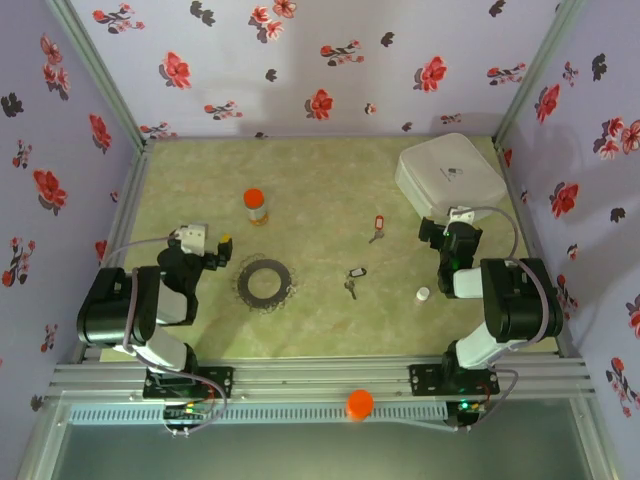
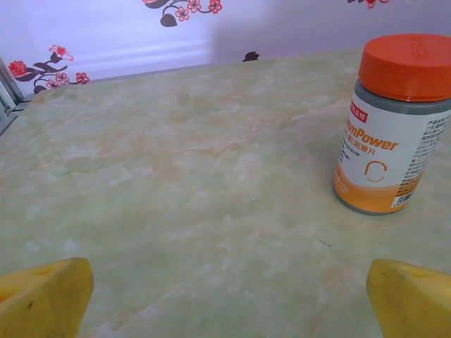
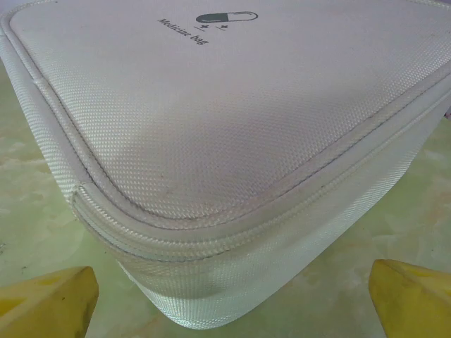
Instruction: Put the keys on the keyring
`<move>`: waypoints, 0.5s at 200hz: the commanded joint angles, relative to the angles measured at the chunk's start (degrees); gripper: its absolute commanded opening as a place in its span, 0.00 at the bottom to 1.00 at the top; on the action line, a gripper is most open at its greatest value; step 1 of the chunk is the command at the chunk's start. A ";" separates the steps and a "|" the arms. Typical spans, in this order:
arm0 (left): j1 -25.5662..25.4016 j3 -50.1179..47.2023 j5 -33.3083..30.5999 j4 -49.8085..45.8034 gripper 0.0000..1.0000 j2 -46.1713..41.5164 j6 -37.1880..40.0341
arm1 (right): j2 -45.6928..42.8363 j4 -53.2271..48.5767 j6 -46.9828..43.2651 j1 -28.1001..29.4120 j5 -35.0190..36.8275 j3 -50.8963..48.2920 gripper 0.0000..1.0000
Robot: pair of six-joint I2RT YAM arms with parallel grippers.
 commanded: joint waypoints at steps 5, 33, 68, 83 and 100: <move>-0.24 0.20 0.28 1.61 1.00 -0.37 1.05 | -0.46 -0.14 0.28 -0.40 -0.42 0.98 0.99; -0.31 -0.44 0.63 3.22 1.00 -0.07 1.38 | -0.50 -0.05 0.21 -0.39 -0.43 0.92 0.99; -0.30 -0.35 0.56 3.05 1.00 -0.03 1.25 | -0.42 -0.05 0.28 -0.39 -0.41 0.96 0.99; -0.34 -0.34 0.52 3.05 1.00 -0.08 1.28 | -0.45 -0.01 0.27 -0.34 -0.40 0.94 0.99; -0.31 -0.37 0.53 3.13 1.00 -0.06 1.37 | -0.46 -0.01 0.28 -0.40 -0.41 0.94 0.99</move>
